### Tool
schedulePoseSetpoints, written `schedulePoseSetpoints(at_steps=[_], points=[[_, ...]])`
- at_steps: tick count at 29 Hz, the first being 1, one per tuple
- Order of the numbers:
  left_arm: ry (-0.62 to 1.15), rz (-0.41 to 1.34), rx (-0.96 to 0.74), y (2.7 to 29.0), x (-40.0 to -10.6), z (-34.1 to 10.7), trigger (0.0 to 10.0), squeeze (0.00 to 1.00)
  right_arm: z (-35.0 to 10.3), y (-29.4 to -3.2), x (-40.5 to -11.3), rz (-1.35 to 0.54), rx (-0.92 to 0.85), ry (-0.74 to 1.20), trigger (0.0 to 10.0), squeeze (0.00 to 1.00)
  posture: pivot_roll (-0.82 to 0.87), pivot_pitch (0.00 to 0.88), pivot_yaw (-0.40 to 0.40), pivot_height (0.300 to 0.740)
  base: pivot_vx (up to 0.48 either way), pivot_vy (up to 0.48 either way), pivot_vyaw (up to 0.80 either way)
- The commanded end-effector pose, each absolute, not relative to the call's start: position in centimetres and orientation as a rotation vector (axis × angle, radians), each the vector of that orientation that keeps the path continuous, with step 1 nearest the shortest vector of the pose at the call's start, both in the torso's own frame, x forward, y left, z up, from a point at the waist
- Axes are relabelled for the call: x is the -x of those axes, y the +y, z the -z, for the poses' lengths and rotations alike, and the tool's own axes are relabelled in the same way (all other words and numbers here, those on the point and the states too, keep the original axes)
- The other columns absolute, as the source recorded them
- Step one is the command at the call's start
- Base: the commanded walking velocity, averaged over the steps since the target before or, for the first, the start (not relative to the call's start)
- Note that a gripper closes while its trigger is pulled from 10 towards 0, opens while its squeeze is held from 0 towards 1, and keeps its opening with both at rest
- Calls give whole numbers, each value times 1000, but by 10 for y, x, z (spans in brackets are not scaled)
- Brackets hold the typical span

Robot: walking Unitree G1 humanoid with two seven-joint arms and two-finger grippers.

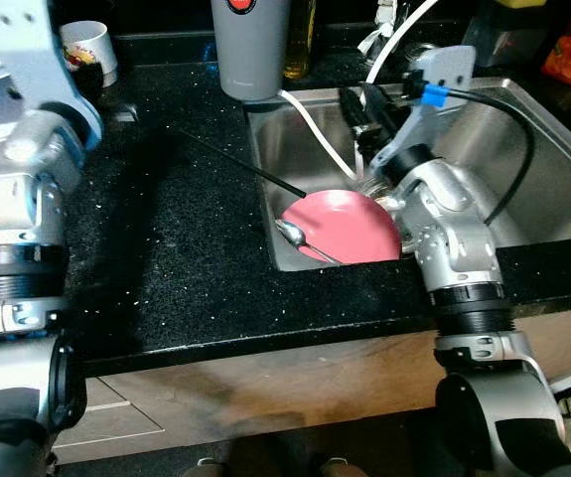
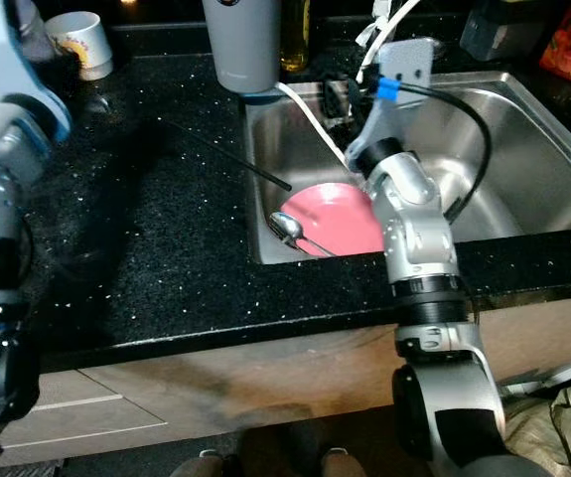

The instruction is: Kitchen organization

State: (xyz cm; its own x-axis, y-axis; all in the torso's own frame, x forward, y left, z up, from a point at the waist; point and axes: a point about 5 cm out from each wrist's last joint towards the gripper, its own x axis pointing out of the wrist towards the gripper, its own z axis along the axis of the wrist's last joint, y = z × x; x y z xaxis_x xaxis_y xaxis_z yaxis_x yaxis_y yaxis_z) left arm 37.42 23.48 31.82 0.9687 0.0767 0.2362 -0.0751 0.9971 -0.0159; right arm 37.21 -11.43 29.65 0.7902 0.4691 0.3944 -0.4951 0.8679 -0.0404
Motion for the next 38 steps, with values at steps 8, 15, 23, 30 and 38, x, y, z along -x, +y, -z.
schedulePoseSetpoints(at_steps=[8,15,23,30,38], points=[[-233,-74,-50,243,-371,-309,10000,0,-287,-88,-363,-715,52,-368,10000,1000,37,166,-3,740,0,0,0],[-255,270,-68,217,-356,-305,10000,0,-282,-109,-362,-830,109,-342,10000,1000,31,157,-8,740,0,0,0],[-141,525,-175,214,-338,-290,10000,0,-272,-123,-361,-901,91,-315,10000,1000,29,145,-15,740,0,0,0],[-75,610,-188,226,-328,-288,10000,0,-261,-130,-363,-973,-51,-207,10000,0,27,146,-19,740,0,0,0],[-63,712,-150,213,-320,-287,10000,0,-241,-121,-367,-1007,13,-120,10000,0,27,167,-27,740,0,0,0]])
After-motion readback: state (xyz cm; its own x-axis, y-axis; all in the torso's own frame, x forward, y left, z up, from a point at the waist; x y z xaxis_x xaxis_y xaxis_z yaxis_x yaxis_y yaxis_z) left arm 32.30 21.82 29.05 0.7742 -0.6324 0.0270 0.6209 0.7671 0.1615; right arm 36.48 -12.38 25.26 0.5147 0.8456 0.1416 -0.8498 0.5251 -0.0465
